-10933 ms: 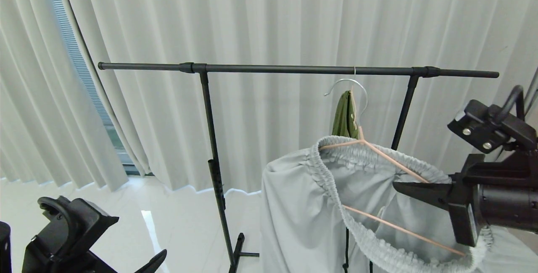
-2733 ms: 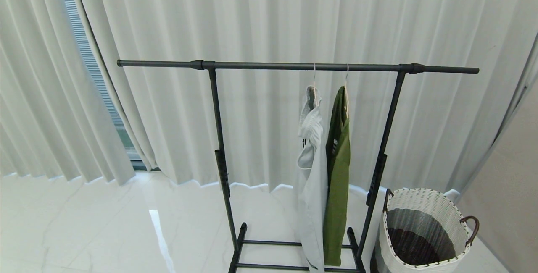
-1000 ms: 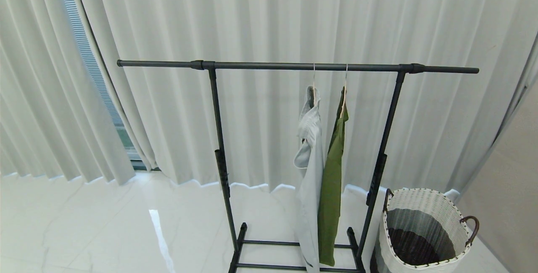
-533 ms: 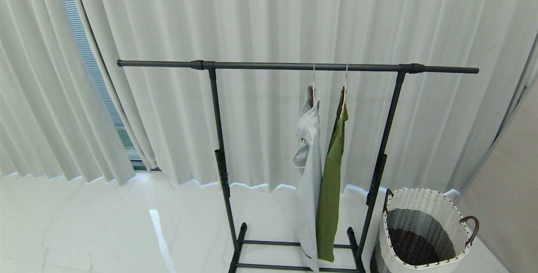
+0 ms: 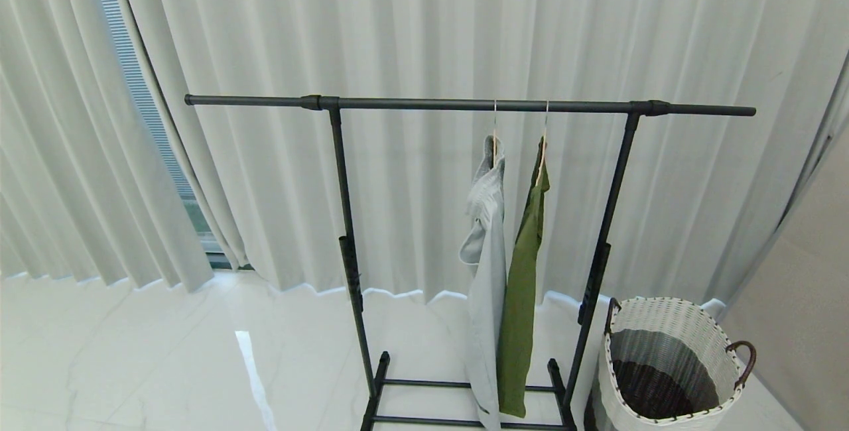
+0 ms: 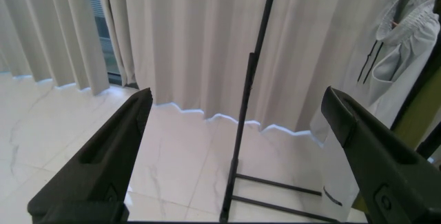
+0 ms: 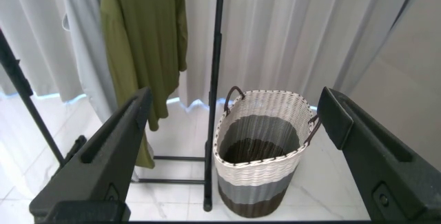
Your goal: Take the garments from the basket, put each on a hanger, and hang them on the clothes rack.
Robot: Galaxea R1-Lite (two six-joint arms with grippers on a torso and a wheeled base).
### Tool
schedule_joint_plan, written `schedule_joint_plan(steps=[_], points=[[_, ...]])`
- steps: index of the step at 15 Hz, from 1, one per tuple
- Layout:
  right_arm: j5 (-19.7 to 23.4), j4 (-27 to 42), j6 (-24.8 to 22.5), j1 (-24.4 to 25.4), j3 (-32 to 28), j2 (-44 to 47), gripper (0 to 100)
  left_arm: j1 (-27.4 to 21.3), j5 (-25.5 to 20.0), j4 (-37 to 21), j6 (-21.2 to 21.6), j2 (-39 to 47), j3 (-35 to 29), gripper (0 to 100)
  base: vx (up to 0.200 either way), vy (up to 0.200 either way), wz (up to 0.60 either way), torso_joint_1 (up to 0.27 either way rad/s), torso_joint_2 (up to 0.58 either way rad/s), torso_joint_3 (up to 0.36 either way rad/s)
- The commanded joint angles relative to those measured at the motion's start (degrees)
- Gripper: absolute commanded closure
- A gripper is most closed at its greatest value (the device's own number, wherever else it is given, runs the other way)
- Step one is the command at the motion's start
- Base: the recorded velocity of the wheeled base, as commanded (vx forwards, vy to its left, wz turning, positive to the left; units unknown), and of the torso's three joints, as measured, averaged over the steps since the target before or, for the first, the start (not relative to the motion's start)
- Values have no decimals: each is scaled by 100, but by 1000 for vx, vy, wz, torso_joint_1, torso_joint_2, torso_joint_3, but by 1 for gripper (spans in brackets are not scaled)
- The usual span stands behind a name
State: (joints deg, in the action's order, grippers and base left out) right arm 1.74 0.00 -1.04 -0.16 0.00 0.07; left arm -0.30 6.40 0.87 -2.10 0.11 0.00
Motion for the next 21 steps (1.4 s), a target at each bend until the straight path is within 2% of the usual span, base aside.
schedule_joint_plan(steps=[1, 21], points=[[1, 0, -2, -2, 0, -7, 0, -5, 2, 1, -1, -2, 0, 0, 0, 0, 0, 0, 0, 0], [1, 0, -2, -2, 0, -7, 0, -5, 2, 1, -1, -2, 0, 0, 0, 0, 0, 0, 0, 0]])
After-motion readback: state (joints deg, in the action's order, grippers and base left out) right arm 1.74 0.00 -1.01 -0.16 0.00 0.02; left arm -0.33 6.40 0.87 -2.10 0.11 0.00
